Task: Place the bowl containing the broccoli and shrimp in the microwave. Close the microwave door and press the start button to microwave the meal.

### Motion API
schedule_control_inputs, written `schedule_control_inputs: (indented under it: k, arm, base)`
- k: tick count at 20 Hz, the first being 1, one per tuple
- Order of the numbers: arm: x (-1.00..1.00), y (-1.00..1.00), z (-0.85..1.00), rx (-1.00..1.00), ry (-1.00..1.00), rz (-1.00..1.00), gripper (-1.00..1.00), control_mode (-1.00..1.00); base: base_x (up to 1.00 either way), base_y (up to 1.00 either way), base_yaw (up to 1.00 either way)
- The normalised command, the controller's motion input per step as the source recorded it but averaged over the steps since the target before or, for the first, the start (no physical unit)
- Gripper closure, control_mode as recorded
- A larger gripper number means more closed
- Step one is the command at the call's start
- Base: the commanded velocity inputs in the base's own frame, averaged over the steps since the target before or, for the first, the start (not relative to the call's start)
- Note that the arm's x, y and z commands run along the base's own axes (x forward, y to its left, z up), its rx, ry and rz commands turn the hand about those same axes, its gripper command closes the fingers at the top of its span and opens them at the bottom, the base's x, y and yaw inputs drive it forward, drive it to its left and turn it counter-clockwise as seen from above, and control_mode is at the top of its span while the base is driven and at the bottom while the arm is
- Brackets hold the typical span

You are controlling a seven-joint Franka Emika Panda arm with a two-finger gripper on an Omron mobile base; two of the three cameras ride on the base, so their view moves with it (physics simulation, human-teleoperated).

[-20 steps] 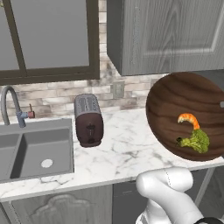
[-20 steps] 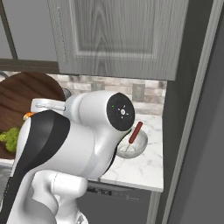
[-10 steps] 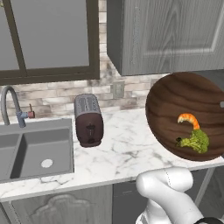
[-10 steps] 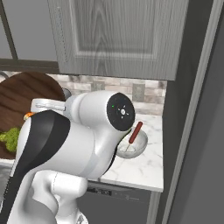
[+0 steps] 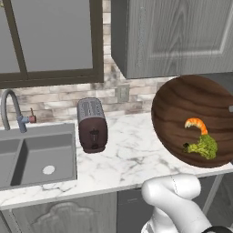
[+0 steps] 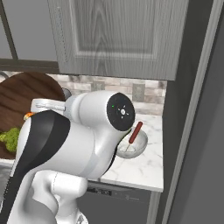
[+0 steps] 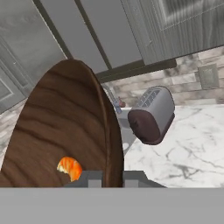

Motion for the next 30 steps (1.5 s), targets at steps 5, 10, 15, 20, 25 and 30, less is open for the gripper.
schedule_control_inputs:
  k: [5,10,15,20,25,30]
  arm:
    - [0.00,0.00,0.00,0.00,0.00,0.00,1.00,1.00]
    - [0.00,0.00,0.00,0.00,0.00,0.00,1.00,1.00]
    - [0.00,0.00,0.00,0.00,0.00,0.00,1.00,1.00]
    - [0.00,0.00,0.00,0.00,0.00,0.00,1.00,1.00]
    - [0.00,0.00,0.00,0.00,0.00,0.00,1.00,1.00]
    - [0.00,0.00,0.00,0.00,0.00,0.00,1.00,1.00]
  base:
    - [-0.31,0.12,0.06]
    - [-0.39,0.34,0.11]
    - [-0.57,0.29,0.07]
    - [-0.64,0.48,0.00]
    - [-0.20,0.79,-0.01]
    - [-0.41,0.40,-0.22]
